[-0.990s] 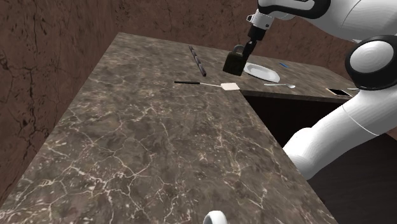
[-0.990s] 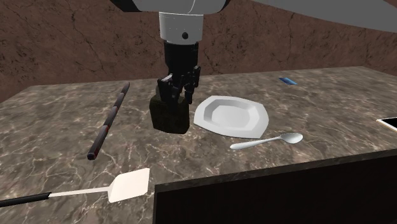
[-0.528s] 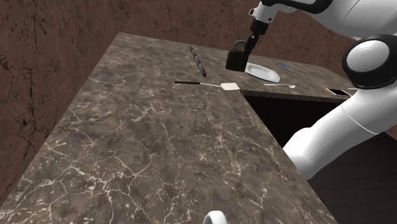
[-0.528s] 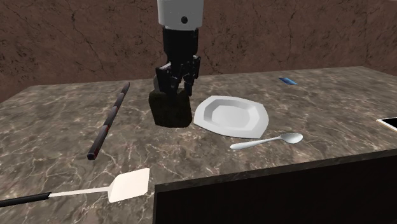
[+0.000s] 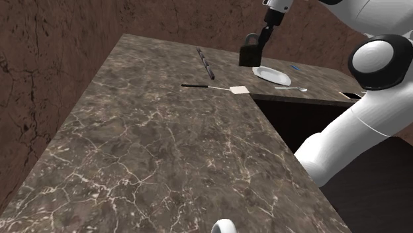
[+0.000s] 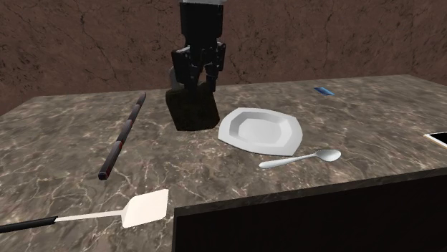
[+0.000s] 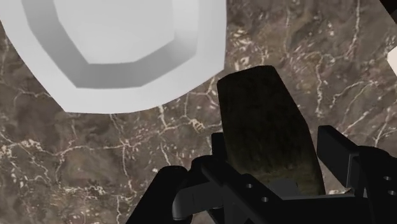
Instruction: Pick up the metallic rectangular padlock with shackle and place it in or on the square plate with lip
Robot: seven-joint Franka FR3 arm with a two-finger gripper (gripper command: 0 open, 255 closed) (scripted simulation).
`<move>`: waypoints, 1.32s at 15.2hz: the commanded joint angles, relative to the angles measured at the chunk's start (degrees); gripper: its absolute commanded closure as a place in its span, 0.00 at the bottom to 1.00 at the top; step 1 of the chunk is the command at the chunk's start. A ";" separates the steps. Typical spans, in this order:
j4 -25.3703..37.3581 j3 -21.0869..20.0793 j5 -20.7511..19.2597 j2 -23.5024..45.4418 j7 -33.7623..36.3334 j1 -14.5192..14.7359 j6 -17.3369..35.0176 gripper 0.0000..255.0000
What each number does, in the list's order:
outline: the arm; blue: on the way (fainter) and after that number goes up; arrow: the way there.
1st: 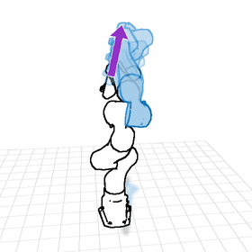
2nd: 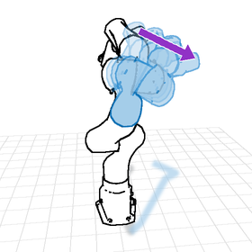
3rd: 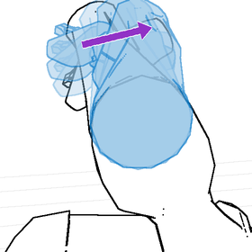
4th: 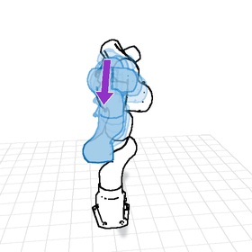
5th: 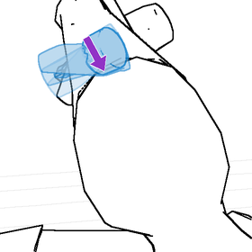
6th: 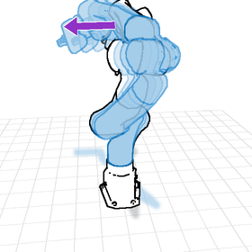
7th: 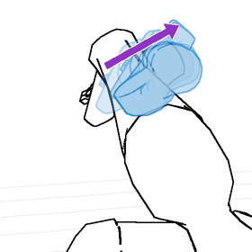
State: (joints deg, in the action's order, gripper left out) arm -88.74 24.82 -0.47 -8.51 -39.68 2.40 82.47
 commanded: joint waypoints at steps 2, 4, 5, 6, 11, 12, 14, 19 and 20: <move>3.80 0.29 0.54 1.33 -0.33 -0.05 -2.57 1.00; 5.25 1.21 0.66 1.73 -1.86 -0.67 -3.69 1.00; 5.43 2.04 0.59 1.71 -3.30 -1.27 -3.92 1.00; 5.69 2.91 0.56 1.76 -4.76 -1.86 -4.17 1.00; 8.18 7.56 1.03 3.26 -12.57 -5.08 -5.58 1.00; 8.93 8.59 1.29 3.83 -14.23 -5.77 -5.91 1.00; 10.71 10.70 2.05 5.27 -17.70 -7.28 -6.62 1.00; 13.49 14.49 3.97 8.41 -24.30 -10.57 -7.24 1.00; 11.95 14.26 3.49 7.71 -24.03 -10.35 -6.24 1.00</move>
State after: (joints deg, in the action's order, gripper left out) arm -76.20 38.99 3.13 -0.63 -63.42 -7.86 75.73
